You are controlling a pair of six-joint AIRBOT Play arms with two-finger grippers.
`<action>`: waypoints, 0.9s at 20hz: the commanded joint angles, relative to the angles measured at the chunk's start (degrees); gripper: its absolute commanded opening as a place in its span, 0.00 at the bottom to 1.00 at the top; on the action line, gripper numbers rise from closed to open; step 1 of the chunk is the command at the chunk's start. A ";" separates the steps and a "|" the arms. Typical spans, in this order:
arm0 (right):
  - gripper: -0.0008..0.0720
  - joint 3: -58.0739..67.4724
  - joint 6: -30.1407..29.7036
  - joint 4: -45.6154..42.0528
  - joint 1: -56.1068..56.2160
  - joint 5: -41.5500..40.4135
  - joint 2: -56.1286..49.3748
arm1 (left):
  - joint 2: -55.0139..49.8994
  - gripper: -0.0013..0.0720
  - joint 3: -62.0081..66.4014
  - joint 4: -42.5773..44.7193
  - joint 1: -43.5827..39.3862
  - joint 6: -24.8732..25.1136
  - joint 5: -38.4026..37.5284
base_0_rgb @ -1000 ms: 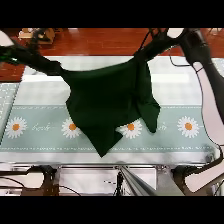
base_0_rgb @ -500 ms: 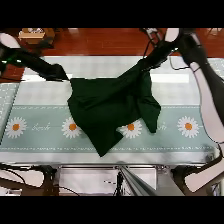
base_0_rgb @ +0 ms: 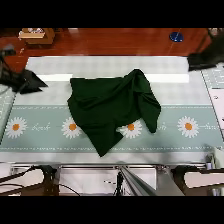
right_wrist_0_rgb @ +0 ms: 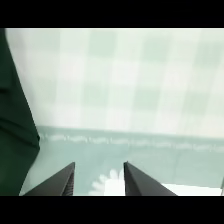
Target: Fold the shirts.
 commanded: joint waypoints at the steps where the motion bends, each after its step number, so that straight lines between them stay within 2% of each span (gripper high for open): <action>1: 0.51 -11.19 -0.55 8.63 -8.72 -0.48 4.81 | 4.79 0.75 -19.10 -6.16 0.39 5.03 1.29; 5: 0.52 -30.47 -1.57 9.46 -16.83 -6.56 12.94 | 4.79 0.75 -32.70 -6.21 0.07 5.90 9.31; 9: 0.51 -45.31 -4.85 15.23 -23.54 -14.08 22.14 | 4.48 0.75 -35.56 -6.19 -2.56 5.84 16.02; 13: 0.51 -49.83 -6.64 16.68 -25.16 -16.50 26.95 | 3.45 0.75 -35.54 -5.62 -8.24 5.79 23.39; 18: 0.51 -49.83 -6.64 17.25 -25.16 -15.50 27.43 | -1.95 0.74 -35.54 -7.02 -13.51 4.31 28.15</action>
